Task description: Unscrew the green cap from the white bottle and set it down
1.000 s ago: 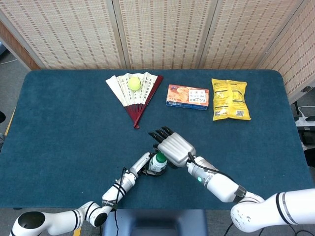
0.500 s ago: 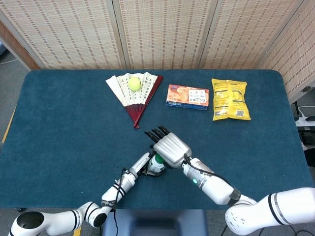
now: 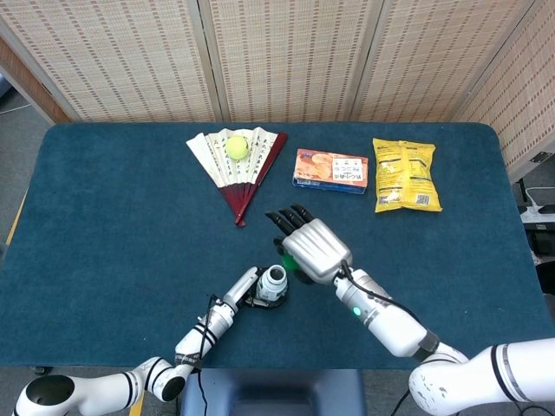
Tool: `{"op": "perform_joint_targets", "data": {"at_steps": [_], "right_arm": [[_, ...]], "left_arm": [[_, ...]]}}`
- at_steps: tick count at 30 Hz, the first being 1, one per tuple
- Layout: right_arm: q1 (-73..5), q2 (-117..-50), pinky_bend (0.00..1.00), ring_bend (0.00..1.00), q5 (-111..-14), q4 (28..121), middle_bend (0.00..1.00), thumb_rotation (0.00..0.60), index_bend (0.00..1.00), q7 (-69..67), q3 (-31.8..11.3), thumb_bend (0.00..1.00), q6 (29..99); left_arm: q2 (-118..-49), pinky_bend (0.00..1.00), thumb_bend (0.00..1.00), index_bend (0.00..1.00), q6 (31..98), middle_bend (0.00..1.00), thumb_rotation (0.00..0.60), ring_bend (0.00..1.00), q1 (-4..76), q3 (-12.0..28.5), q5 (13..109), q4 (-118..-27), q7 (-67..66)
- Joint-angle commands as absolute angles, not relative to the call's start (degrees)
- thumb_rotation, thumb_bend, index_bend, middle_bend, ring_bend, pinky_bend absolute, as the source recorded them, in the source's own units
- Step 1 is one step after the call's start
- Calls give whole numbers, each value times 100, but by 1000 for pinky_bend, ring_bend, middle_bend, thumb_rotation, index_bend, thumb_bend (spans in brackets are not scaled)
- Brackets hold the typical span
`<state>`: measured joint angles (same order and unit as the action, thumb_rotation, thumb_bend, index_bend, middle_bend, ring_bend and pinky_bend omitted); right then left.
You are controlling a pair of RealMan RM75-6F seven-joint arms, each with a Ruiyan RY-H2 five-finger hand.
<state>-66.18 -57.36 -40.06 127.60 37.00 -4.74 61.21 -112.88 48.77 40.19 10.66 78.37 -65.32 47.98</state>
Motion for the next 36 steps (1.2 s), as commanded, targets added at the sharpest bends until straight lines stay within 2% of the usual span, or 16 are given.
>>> {"op": "perform_joint_targets", "data": {"at_steps": [1,6,9,12,13,15,16,18,19,22,24,31,36], "right_arm": [[-6307,-5436,0,0,-4184,12669,0,600,567,3524,-284,189,6092],[-5762,-5212,0,0,-4599,12320,0,600,561,2969,-22,188,5913],[-5510,-5204,0,0,-4896,12045,0,600,559,2619,80,189,5684],[-5349,-5291,0,0,-5148,11774,0,600,553,2458,162,189,5475],[-5321,-5322,0,0,-5188,11705,0,600,546,2440,175,189,5428],[-5277,-5406,0,0,-5258,11549,0,600,517,2425,187,189,5336],[-5261,-5447,0,0,-5286,11487,0,600,482,2412,185,188,5299],[-5231,-5518,0,0,-5342,11359,0,600,380,2340,162,187,5198],[-5217,-5540,0,0,-5369,11314,0,600,295,2290,140,186,5165],[-5166,-5564,0,0,-5475,11208,0,600,87,2156,72,183,5091],[-5158,-5529,0,0,-5498,11193,0,600,21,2115,48,181,5001],[-5103,-5416,0,0,-5565,11292,0,600,0,2098,-20,180,4901],[-5012,-5308,0,0,-5621,11377,0,600,0,2005,-87,180,4920]], "left_arm": [[-11180,194,867,718,5074,759,600,374,3873,1084,7848,-6532,4943],[-11094,160,819,708,5362,728,600,316,3654,1018,7890,-6537,5121],[-11133,142,764,647,5406,615,600,235,3589,955,7916,-6441,5226],[-11199,109,725,458,5472,412,600,98,3578,888,8036,-6326,5357],[-11222,95,706,358,5510,334,600,54,3578,877,8072,-6287,5364],[-11264,72,667,183,5592,210,600,11,3573,867,8137,-6229,5422],[-11273,50,632,72,5611,118,600,0,3573,873,8147,-6222,5458],[-11289,23,597,6,5682,34,600,0,3568,904,8165,-6217,5512],[-11290,9,575,0,5720,4,600,0,3563,914,8177,-6224,5532],[-11283,0,529,0,5900,0,600,0,3509,902,8252,-6253,5588],[-11233,0,493,0,5975,0,600,0,3496,891,8304,-6313,5625],[-11069,0,391,0,6054,0,600,0,3476,768,8448,-6492,5689],[-10874,0,369,0,5918,0,600,0,3495,709,8394,-6705,5320]]}}
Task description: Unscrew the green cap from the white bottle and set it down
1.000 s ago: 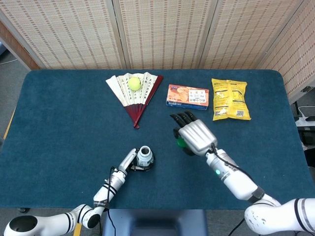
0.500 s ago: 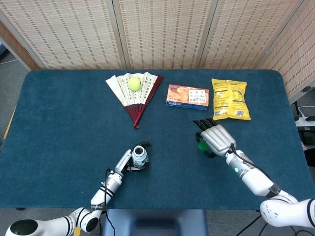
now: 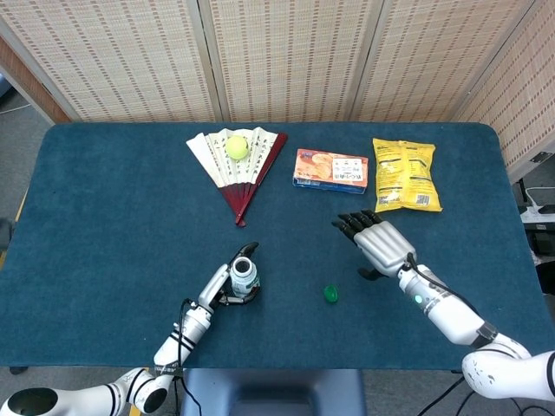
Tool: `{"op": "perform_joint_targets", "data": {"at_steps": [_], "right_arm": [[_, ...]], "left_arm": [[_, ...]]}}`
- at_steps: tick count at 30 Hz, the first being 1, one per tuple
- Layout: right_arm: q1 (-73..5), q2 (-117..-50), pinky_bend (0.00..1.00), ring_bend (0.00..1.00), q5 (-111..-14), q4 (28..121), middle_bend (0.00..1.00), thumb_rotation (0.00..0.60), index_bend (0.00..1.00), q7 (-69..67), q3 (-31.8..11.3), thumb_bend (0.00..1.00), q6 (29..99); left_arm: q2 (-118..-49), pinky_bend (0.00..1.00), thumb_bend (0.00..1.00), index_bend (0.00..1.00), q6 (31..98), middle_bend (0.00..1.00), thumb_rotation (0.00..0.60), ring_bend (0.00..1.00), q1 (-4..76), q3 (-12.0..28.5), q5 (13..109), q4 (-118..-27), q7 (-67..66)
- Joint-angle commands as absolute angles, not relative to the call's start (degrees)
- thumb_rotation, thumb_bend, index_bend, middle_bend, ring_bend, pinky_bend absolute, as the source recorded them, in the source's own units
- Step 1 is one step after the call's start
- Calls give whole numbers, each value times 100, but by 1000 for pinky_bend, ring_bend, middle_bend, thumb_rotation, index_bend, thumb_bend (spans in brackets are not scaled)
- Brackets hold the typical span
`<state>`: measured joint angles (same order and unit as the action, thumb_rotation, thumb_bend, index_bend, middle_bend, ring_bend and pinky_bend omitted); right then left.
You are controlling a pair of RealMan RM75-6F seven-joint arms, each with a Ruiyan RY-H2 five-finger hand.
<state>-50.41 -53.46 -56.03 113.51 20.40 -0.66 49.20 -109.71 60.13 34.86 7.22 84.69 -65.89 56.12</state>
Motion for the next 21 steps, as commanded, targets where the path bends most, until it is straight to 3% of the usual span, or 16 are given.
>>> {"op": "perform_joint_targets", "data": {"at_steps": [1,6,14,17,21], "right_arm": [[-4983,-5271,0,0,-5641,11395,0,600,0,1964,-98,180,4916],[-4826,-5115,0,0,-5823,11428,0,600,0,1760,-133,180,4923],[-4615,-5015,0,0,-6145,11387,0,600,0,1386,-226,180,4875],[-4579,-5023,0,0,-6219,11368,0,600,0,1322,-249,180,4823],[-4542,-5005,0,0,-6274,11384,0,600,0,1324,-263,180,4780]], "left_arm": [[-10811,0,378,0,5923,0,600,0,3490,721,8354,-6779,5009],[-10765,0,434,0,6305,0,600,0,3404,895,8086,-6738,2735],[-10459,0,442,0,6182,0,600,0,3431,889,7486,-6993,-219],[-10417,0,416,0,6258,0,600,0,3452,789,7570,-7026,-771],[-10285,0,344,0,6335,0,600,0,3483,703,7880,-7184,-505]]}}
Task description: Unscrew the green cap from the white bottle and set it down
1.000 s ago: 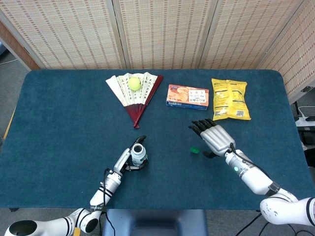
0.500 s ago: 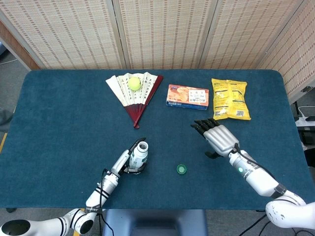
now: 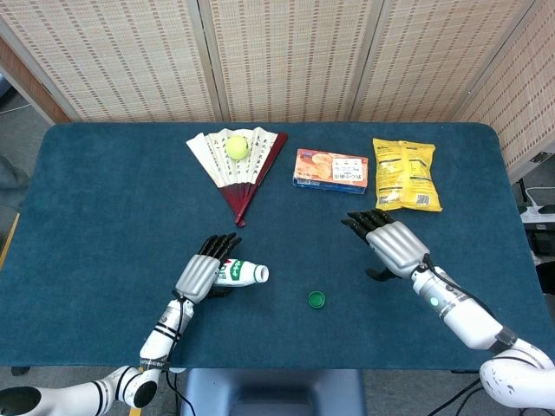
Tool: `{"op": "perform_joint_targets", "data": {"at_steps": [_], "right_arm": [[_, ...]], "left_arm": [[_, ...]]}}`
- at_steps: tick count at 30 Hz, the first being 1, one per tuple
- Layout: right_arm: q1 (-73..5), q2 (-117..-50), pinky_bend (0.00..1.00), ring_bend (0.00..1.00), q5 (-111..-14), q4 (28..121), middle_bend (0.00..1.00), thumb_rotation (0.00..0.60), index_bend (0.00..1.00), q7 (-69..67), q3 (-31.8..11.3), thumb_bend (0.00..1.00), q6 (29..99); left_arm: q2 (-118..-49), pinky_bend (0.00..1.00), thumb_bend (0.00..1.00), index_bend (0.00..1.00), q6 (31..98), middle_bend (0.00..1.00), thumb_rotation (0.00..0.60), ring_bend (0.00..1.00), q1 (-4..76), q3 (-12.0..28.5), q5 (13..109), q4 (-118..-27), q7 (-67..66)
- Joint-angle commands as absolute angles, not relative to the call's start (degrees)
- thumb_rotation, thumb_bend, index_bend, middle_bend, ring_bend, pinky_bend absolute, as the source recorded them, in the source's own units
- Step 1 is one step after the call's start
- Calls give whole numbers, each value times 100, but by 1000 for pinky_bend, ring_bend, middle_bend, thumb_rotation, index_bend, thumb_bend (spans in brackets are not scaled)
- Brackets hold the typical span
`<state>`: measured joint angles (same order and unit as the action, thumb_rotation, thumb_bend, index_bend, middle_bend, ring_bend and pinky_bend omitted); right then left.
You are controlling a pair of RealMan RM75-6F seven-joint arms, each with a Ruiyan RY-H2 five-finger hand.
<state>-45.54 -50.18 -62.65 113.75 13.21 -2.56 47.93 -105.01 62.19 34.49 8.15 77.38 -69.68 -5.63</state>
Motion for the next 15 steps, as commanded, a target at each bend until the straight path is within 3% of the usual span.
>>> {"op": "perform_joint_targets", "data": {"at_steps": [1,5,8,12,15], "right_arm": [[-4529,-4993,0,0,-6280,11392,0,600,0,1323,-273,181,4780],[-4470,-4959,0,0,-6308,11411,0,600,0,1279,-317,180,4807],[-4419,-4928,0,0,-6356,11423,0,600,0,1226,-330,180,4800],[-4329,-4853,0,0,-6438,11430,0,600,0,1143,-343,180,4820],[-4161,-4743,0,0,-6574,11456,0,600,0,1128,-320,180,5006]], "left_arm": [[-10208,0,326,0,6283,0,600,0,3494,685,7917,-7306,-350],[-9549,0,291,0,5340,0,600,0,3670,735,7517,-8290,310],[-9010,0,286,0,4505,0,600,0,3901,1022,7064,-8958,1089],[-8700,0,283,0,4416,0,600,0,3982,1254,7058,-9167,1436],[-8485,0,282,0,4815,0,600,0,3822,1261,7363,-9331,1537]]}}
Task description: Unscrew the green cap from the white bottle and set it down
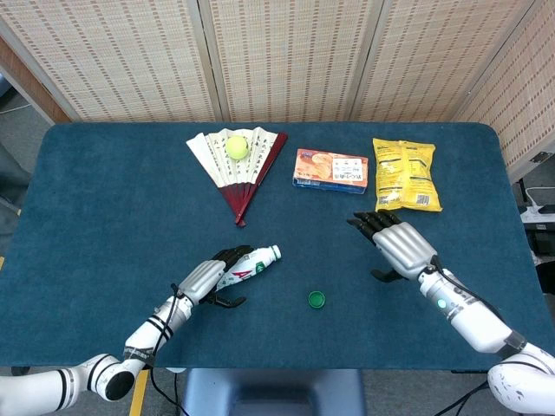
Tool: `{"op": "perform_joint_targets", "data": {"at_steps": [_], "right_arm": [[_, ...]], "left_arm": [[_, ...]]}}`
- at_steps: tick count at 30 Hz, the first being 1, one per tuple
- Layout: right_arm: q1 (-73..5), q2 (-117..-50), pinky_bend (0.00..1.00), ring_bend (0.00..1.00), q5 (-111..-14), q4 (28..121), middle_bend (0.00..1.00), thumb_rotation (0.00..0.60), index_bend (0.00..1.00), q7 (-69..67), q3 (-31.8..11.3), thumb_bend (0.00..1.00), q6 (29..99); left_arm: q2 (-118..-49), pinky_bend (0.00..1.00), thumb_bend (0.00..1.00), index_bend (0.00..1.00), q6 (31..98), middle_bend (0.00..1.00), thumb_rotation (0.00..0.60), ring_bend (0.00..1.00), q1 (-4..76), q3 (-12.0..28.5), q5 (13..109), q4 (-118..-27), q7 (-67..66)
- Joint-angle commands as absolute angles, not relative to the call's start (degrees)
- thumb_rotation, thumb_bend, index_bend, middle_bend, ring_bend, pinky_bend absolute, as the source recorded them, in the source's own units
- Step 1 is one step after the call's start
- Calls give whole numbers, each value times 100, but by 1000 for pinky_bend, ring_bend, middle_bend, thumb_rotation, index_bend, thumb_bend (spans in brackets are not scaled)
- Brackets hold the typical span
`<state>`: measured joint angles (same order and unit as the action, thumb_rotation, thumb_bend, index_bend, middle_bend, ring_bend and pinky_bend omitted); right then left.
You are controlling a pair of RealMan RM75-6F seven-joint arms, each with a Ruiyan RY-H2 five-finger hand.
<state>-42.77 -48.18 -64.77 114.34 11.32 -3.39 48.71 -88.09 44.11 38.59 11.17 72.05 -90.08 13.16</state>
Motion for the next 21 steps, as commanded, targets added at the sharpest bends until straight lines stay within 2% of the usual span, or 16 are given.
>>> {"op": "perform_joint_targets", "data": {"at_steps": [1,3,7,10,13,16,18,21], "right_arm": [[-4034,-4700,0,0,-6664,11484,0,600,0,1147,-286,180,5176],[-3751,-4665,0,0,-6852,11539,0,600,0,1174,-205,180,5571],[-2691,-4784,0,0,-7569,11509,0,600,0,1366,228,180,6958],[-1806,-5223,0,0,-7949,11148,0,600,0,1522,569,180,8014],[-1114,-5850,0,0,-8063,10535,0,600,0,1636,728,180,8764],[-762,-6300,0,0,-8134,10009,0,600,0,1728,721,180,9129],[-735,-6318,0,0,-8319,9911,0,600,0,1685,687,180,9202],[-667,-6390,0,0,-8187,9831,0,600,0,1565,502,180,9212]], "left_arm": [[-8372,0,287,0,5074,0,600,0,3720,1191,7586,-9349,1431],[-8224,0,302,0,5628,0,600,0,3484,1062,7948,-9327,1224],[-7834,0,321,0,7120,0,600,0,2728,649,8758,-9022,736],[-7541,0,328,0,8057,0,600,0,2047,194,9155,-8700,500],[-7422,0,343,0,8698,0,600,0,1262,-356,9221,-8365,-65],[-7726,0,347,0,9431,0,600,0,624,-523,9229,-7798,-696],[-7790,0,350,0,9574,0,600,0,543,-546,9352,-7568,-968],[-7768,0,355,0,9753,0,600,0,464,-490,9414,-7525,-650]]}}
